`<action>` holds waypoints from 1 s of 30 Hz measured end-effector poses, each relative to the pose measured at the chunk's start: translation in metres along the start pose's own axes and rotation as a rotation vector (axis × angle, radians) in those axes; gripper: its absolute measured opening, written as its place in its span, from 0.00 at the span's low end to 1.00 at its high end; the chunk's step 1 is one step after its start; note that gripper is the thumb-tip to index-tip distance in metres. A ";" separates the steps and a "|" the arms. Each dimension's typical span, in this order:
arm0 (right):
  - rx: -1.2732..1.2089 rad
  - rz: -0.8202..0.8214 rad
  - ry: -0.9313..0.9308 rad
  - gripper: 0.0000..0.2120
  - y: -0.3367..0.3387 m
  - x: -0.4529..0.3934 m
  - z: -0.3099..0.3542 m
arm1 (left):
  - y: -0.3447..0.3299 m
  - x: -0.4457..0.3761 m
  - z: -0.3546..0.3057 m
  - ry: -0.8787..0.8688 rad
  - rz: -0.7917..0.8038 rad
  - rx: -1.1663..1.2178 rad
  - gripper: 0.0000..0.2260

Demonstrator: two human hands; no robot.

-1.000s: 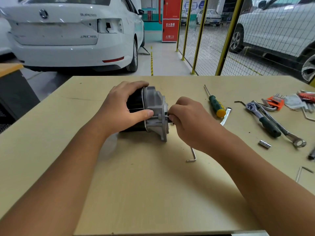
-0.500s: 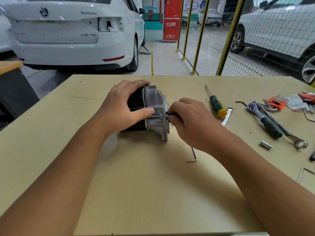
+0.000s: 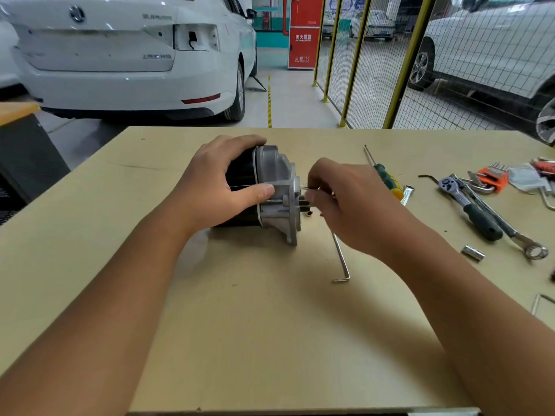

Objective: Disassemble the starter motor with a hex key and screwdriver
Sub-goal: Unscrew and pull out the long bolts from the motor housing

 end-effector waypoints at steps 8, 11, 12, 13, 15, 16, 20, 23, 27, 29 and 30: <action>-0.152 -0.109 -0.146 0.03 -0.002 0.000 -0.013 | 0.001 0.000 0.001 -0.014 0.008 -0.020 0.38; -0.222 -0.107 -0.173 0.03 -0.005 0.001 -0.015 | 0.001 0.000 0.002 -0.017 0.018 -0.022 0.42; -0.251 -0.107 -0.178 0.03 -0.006 0.002 -0.015 | 0.000 0.000 0.002 -0.016 0.020 -0.023 0.42; -0.279 -0.110 -0.181 0.04 -0.008 0.003 -0.015 | 0.000 0.000 0.003 -0.016 0.022 -0.022 0.42; -0.315 -0.110 -0.184 0.06 -0.011 0.003 -0.014 | 0.000 0.000 0.003 -0.016 0.021 -0.015 0.41; -0.320 -0.103 -0.184 0.06 -0.013 0.003 -0.014 | 0.000 0.000 0.003 -0.018 0.017 -0.013 0.39; -0.363 -0.091 -0.195 0.05 -0.021 0.003 -0.011 | 0.000 -0.001 0.003 -0.035 0.008 -0.034 0.39; -0.386 -0.102 -0.227 0.06 -0.024 0.003 -0.013 | 0.001 -0.001 0.002 -0.036 0.027 -0.039 0.43; -0.448 -0.105 -0.266 0.07 -0.026 0.002 -0.015 | 0.000 0.000 0.002 -0.031 0.023 -0.025 0.40; -0.490 -0.097 -0.292 0.08 -0.028 0.002 -0.016 | 0.000 -0.001 0.003 -0.039 0.008 -0.038 0.37; -0.507 -0.094 -0.304 0.08 -0.029 0.002 -0.017 | -0.001 -0.001 0.003 -0.043 0.006 -0.046 0.37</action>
Point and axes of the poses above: each hand's wrist, its own x-axis away from the middle knuckle, its own y-axis out of the back of the hand, z = x × y, the point moved 3 cm from there along -x, towards the middle knuckle, and after that the axes turned 4 degrees about -z, right-handed, at the moved point
